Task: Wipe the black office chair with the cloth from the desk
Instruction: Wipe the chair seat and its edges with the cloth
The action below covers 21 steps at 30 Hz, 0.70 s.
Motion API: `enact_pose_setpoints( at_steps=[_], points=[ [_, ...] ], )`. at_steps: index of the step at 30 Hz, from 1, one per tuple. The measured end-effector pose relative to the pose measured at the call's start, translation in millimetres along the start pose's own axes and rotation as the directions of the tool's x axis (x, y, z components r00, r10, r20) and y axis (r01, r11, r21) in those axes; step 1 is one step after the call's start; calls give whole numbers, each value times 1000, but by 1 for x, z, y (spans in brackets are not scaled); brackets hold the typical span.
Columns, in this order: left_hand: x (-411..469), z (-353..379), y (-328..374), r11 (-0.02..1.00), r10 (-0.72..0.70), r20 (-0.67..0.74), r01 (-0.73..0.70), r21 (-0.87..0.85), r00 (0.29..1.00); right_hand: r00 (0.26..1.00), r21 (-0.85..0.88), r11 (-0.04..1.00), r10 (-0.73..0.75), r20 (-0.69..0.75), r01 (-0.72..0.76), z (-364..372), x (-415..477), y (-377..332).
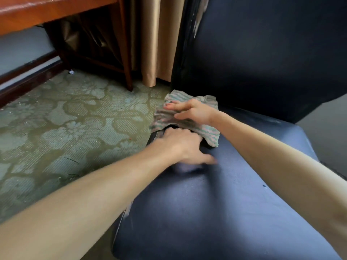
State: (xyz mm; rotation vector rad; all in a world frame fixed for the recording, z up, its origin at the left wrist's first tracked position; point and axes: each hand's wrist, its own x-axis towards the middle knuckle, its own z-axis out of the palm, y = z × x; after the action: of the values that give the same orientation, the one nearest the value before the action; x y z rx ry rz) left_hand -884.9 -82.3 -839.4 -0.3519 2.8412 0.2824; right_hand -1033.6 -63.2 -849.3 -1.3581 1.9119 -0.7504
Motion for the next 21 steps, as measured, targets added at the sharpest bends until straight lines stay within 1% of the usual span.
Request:
enact_pose_setpoints(
  at_steps=[2, 3, 4, 5, 6, 7, 8, 9, 10, 11, 12, 13, 15, 17, 18, 19, 21],
  points=[
    [1, -16, -15, 995, -3, -217, -20, -102, 976, 984, 156, 988, 24, -179, 4, -1, -11, -4],
    [4, -23, -24, 989, -33, -330, -17, -148, 943, 961, 184, 983, 43, -271, 8, -2, -17, -4],
    [8, -29, -33, 984, -74, -435, -5, -178, 897, 934, 151, 989, 62, -352, -8, -2, -23, -3],
    [15, -32, -42, 982, -112, -513, 16, -188, 851, 905, 54, 997, 74, -420, -56, -2, -29, 0],
    [21, -32, -49, 983, -135, -539, 43, -180, 831, 876, -71, 989, 84, -475, -133, 0, -34, 4],
    [29, -28, -55, 986, -130, -501, 59, -156, 856, 850, -174, 960, 98, -517, -217, 3, -40, 8],
    [36, -22, -60, 991, -103, -407, 57, -124, 907, 829, -232, 929, 121, -546, -288, 7, -47, 12],
    [43, -13, -63, 995, -66, -287, 42, -91, 956, 811, -246, 909, 147, -567, -336, 13, -53, 15],
    [49, -4, -65, 997, -34, -171, 23, -70, 985, 794, -239, 902, 162, -586, -360, 20, -59, 17],
    [55, 4, -68, 998, -18, -78, 12, -67, 997, 780, -241, 899, 155, -606, -366, 27, -64, 20],
    [61, 12, -72, 997, -15, -20, 13, -79, 1000, 772, -260, 898, 126, -623, -356, 34, -69, 21],
    [65, 16, -77, 996, -15, -2, 15, -90, 1000, 765, -292, 898, 72, -640, -329, 40, -74, 20],
    [73, 18, -85, 997, -6, -34, 3, -73, 999, 738, -400, 885, -102, -667, -240, 53, -82, 12],
    [77, 15, -89, 997, -1, -77, -5, -81, 997, 660, -497, 861, -311, -684, -110, 68, -90, 3],
    [78, 14, -90, 994, -5, -94, -5, -105, 996, 635, -524, 850, -379, -673, -49, 77, -95, 0],
    [79, 14, -89, 992, -15, -110, 1, -129, 994, 642, -540, 842, -418, -643, 8, 85, -100, 1],
    [78, 15, -90, 987, -31, -126, 10, -161, 992, 710, -565, 821, -446, -545, 82, 98, -108, 5]
  ],
)
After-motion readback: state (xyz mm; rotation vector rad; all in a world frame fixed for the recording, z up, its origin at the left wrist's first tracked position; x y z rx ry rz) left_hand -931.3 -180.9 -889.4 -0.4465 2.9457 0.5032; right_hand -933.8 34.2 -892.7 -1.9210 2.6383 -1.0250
